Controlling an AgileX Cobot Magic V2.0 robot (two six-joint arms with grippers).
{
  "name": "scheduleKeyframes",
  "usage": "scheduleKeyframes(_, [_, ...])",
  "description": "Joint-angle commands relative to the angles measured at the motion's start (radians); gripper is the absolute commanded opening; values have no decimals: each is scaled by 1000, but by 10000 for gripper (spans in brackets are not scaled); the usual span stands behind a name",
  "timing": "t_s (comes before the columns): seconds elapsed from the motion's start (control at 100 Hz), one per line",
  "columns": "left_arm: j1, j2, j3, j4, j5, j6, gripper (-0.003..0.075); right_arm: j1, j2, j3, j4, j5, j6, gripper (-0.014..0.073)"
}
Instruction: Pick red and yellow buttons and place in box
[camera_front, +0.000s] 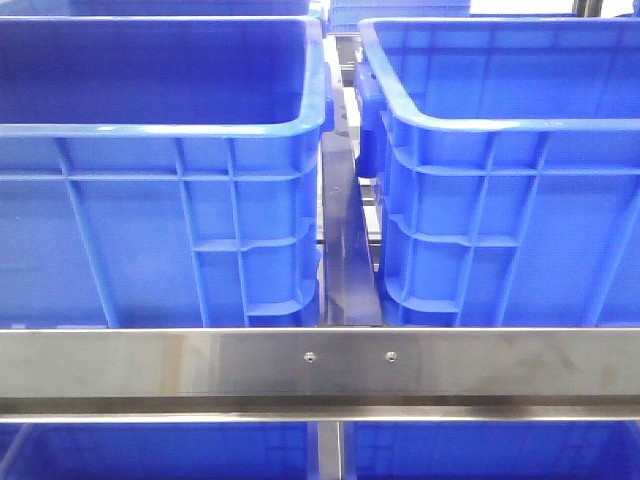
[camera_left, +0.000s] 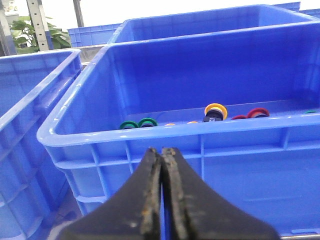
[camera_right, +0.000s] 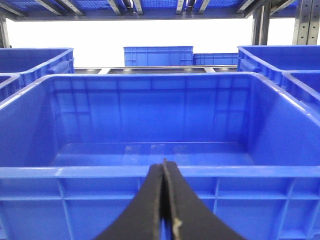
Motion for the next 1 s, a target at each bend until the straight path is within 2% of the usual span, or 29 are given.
scheduleKeyframes(0.0, [1, -33, 43, 0, -81, -1, -19, 2, -21, -20, -10, -86, -3, -68])
scheduleKeyframes(0.31, [1, -33, 33, -2, -81, -1, -19, 2, -21, -20, -10, -86, -3, -68])
scheduleKeyframes(0.51, [1, -29, -61, -34, -40, -1, -19, 2, -21, -20, -10, -86, -3, -68])
scheduleKeyframes(0.71, [1, 68, -294, -126, 145, -1, -19, 2, -21, -20, -10, -86, -3, -68])
scheduleKeyframes(0.99, [1, 399, -727, -145, 506, -1, -19, 2, -21, -20, -10, -86, -3, -68])
